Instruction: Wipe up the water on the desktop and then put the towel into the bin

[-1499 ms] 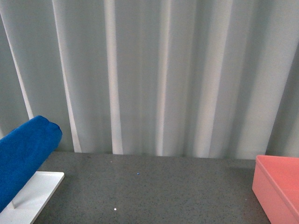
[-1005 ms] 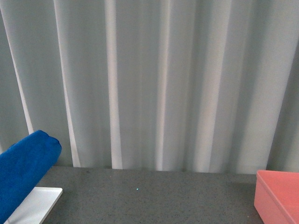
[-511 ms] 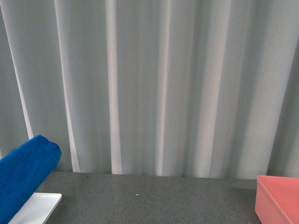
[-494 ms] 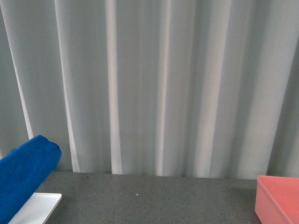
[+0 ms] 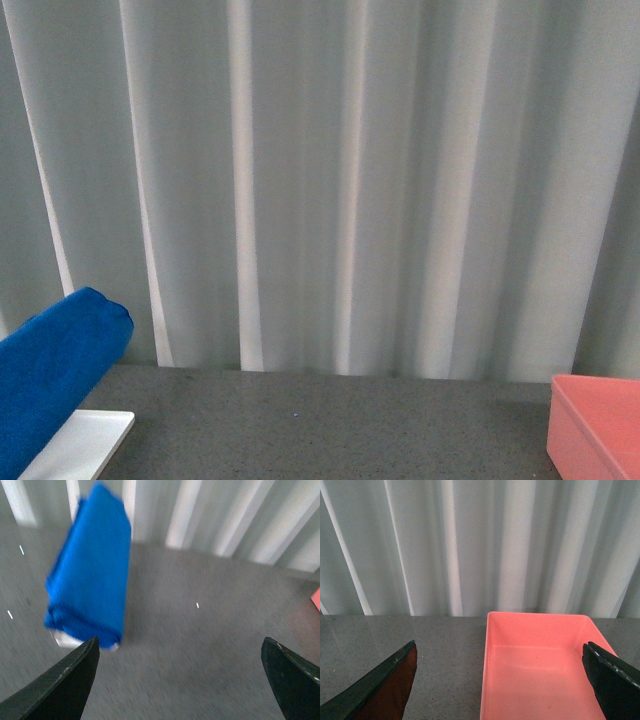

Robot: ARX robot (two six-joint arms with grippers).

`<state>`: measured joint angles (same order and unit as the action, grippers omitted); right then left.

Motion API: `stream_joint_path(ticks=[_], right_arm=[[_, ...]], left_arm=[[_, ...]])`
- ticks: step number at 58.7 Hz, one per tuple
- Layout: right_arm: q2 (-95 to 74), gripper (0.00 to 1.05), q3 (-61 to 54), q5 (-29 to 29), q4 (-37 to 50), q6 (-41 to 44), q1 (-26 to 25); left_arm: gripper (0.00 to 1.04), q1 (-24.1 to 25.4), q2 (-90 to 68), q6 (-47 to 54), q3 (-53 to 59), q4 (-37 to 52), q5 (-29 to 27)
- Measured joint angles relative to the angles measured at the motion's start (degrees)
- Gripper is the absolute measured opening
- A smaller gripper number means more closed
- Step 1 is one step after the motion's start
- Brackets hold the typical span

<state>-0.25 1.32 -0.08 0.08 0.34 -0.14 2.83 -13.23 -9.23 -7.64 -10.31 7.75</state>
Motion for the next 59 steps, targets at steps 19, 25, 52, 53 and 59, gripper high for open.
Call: stream_joint_path(ticks=[19, 25, 52, 53, 59], right_arm=[[0.04, 0.98, 0.0, 0.02, 0.0, -0.04, 0.04], [0.04, 0.98, 0.0, 0.02, 0.0, -0.04, 0.04], [0.04, 0.98, 0.0, 0.02, 0.0, -0.04, 0.04], [0.04, 0.98, 0.0, 0.02, 0.0, -0.04, 0.04], [0.04, 0.98, 0.0, 0.02, 0.0, -0.04, 0.04]], left_arm=[[0.98, 0.31, -62.84, 12.81, -34.99, 20.35, 4.17], [0.98, 0.39, -72.22, 16.37, -42.21, 22.73, 1.09], [0.98, 1.73, -93.5, 24.41, -60.76, 19.91, -3.1], [0.98, 1.88, -93.96, 24.48, -61.09, 19.91, -3.23], [0.98, 3.06, -96.67, 24.83, -63.06, 21.35, -6.97]])
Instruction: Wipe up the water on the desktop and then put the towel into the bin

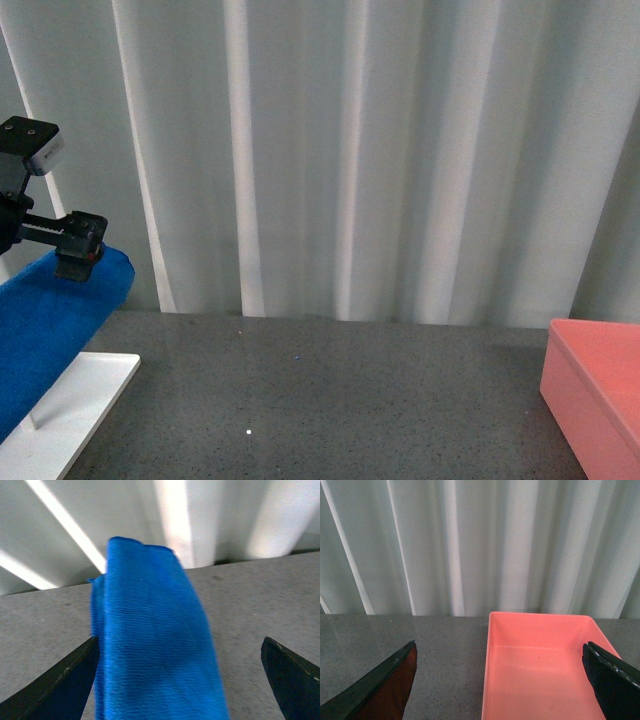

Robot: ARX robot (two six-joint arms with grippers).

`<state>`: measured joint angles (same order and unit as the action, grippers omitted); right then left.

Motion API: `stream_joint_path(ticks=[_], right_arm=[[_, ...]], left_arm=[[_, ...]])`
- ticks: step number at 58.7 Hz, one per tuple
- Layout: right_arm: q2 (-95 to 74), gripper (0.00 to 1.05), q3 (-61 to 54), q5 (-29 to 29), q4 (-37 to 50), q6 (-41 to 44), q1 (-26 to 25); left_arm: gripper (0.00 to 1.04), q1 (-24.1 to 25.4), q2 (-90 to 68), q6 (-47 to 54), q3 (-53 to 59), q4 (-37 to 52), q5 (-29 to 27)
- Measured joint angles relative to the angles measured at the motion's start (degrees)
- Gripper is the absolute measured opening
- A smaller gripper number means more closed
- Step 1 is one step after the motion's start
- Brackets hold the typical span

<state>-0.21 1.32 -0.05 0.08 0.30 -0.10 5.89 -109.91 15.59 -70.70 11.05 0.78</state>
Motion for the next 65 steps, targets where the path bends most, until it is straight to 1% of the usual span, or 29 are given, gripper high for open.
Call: stream_joint_path(ticks=[13, 33, 40, 52, 53, 57, 59, 60, 65], right_arm=[[0.0, 0.98, 0.0, 0.0, 0.0, -0.02, 0.0], [0.0, 0.98, 0.0, 0.0, 0.0, -0.02, 0.0], [0.0, 0.98, 0.0, 0.0, 0.0, -0.02, 0.0], [0.0, 0.98, 0.0, 0.0, 0.0, -0.02, 0.0], [0.0, 0.98, 0.0, 0.0, 0.0, -0.02, 0.0], [0.0, 0.98, 0.0, 0.0, 0.0, -0.02, 0.0], [0.0, 0.98, 0.0, 0.0, 0.0, -0.02, 0.0], [0.0, 0.98, 0.0, 0.0, 0.0, -0.02, 0.0], [0.0, 0.98, 0.0, 0.0, 0.0, -0.02, 0.0]], left_arm=[[0.98, 1.97, -4.74, 0.2, -1.75, 2.03, -2.14], [0.98, 1.38, -6.45, -1.11, -1.25, 2.49, -2.23], [0.98, 1.38, -6.86, -1.09, -0.74, 2.45, -3.65], [0.98, 1.4, -7.32, -2.01, -0.35, 2.47, -4.35], [0.97, 1.4, -7.32, -1.99, -0.35, 2.47, -4.61], [0.87, 1.4, -7.32, -2.19, -0.35, 2.43, -4.74], [0.79, 1.46, -7.32, -2.34, -0.35, 2.43, -4.7], [0.78, 1.46, -7.32, -2.45, -0.35, 2.38, -4.7], [0.6, 1.51, -7.3, -2.8, 0.11, 2.21, -4.24]])
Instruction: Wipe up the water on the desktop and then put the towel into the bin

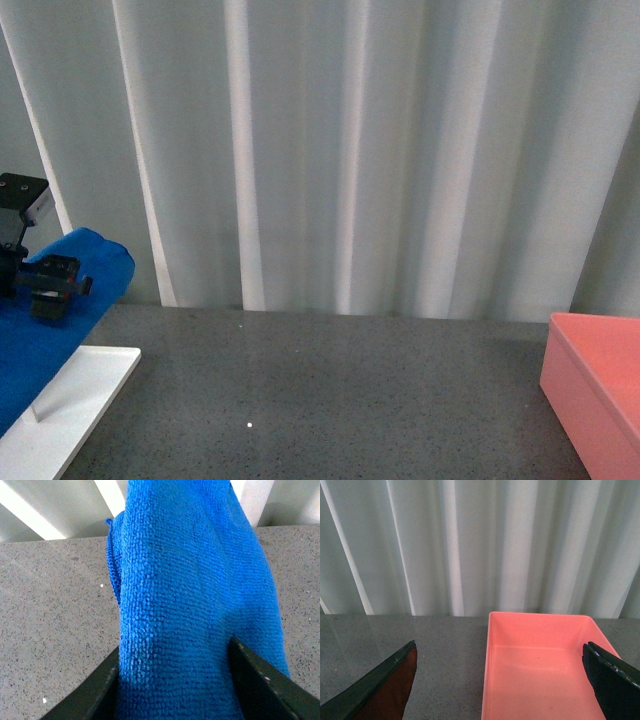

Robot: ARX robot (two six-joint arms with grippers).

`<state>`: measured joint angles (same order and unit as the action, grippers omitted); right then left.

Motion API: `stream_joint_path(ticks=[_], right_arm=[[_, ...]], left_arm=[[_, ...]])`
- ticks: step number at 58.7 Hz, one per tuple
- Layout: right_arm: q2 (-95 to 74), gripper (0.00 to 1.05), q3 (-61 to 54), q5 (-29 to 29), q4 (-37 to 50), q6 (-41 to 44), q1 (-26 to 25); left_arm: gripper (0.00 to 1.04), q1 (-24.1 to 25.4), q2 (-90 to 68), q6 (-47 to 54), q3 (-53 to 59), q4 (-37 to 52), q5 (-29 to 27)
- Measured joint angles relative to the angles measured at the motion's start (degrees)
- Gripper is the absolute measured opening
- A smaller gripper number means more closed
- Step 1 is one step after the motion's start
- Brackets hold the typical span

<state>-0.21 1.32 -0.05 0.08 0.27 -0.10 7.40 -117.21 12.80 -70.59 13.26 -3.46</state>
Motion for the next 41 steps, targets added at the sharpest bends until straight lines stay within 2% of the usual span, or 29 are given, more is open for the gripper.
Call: stream_joint_path(ticks=[8, 15, 20, 32, 41], right_arm=[[0.0, 0.98, 0.0, 0.0, 0.0, 0.0, 0.0], [0.0, 0.98, 0.0, 0.0, 0.0, 0.0, 0.0], [0.0, 0.98, 0.0, 0.0, 0.0, 0.0, 0.0], [0.0, 0.98, 0.0, -0.02, 0.0, 0.0, 0.0], [0.0, 0.98, 0.0, 0.0, 0.0, 0.0, 0.0]], left_arm=[[0.37, 0.48, 0.57, -1.33, 1.33, 0.07, 0.87], [0.16, 1.4, 2.1, -3.69, 1.9, -0.42, 3.76], [0.06, 1.81, 3.21, -4.48, 2.19, -0.68, 4.5], [0.05, 2.6, 9.25, -6.73, 2.25, -3.21, 10.64], [0.05, 1.22, 17.73, -9.79, 2.84, -4.35, 19.47]])
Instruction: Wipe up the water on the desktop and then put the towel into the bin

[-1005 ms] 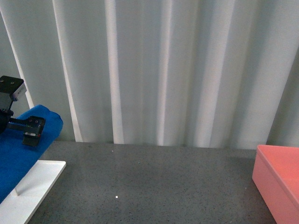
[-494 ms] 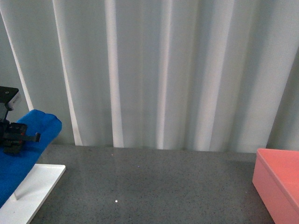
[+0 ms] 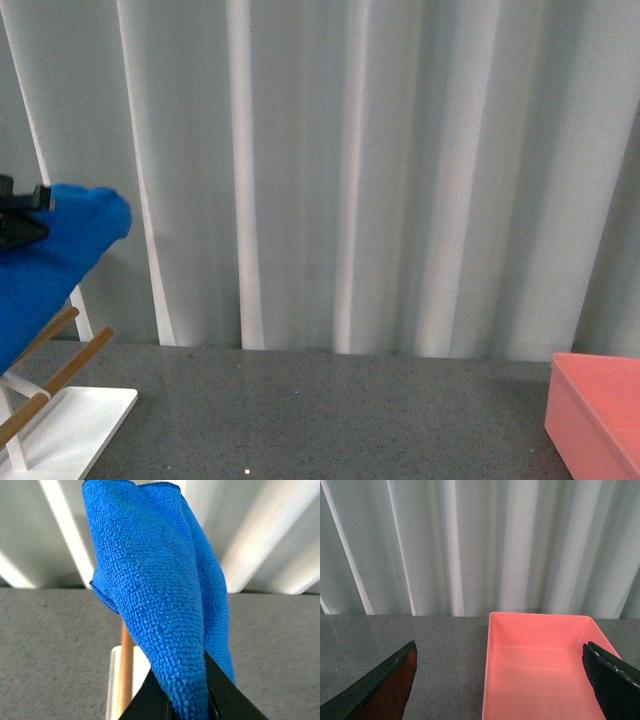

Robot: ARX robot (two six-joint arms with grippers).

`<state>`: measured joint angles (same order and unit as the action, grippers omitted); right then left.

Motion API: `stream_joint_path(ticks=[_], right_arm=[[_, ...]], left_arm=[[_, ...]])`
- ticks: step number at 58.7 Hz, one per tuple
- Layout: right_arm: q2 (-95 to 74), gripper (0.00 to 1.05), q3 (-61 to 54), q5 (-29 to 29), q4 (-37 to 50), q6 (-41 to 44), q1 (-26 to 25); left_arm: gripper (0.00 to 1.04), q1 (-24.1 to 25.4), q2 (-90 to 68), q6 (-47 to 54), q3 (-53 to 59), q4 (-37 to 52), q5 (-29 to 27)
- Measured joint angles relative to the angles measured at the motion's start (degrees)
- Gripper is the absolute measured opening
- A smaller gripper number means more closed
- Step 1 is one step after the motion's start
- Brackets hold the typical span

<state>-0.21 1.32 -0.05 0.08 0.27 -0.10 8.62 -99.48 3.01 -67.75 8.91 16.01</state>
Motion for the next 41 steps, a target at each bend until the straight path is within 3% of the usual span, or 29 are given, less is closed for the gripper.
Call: stream_joint_path(ticks=[11, 22, 34, 41], right_arm=[[0.0, 0.98, 0.0, 0.0, 0.0, 0.0, 0.0], [0.0, 0.98, 0.0, 0.0, 0.0, 0.0, 0.0], [0.0, 0.98, 0.0, 0.0, 0.0, 0.0, 0.0], [0.0, 0.98, 0.0, 0.0, 0.0, 0.0, 0.0]], left_arm=[[0.05, -7.85, 7.52, -10.69, 5.35, 7.17, 11.63], [0.05, -18.25, 9.29, -28.44, 10.84, 23.54, 11.06], [0.05, -24.57, 9.29, -39.58, 13.57, 33.0, 10.91], [0.05, -26.88, 9.29, -42.29, 14.34, 34.12, 6.03]])
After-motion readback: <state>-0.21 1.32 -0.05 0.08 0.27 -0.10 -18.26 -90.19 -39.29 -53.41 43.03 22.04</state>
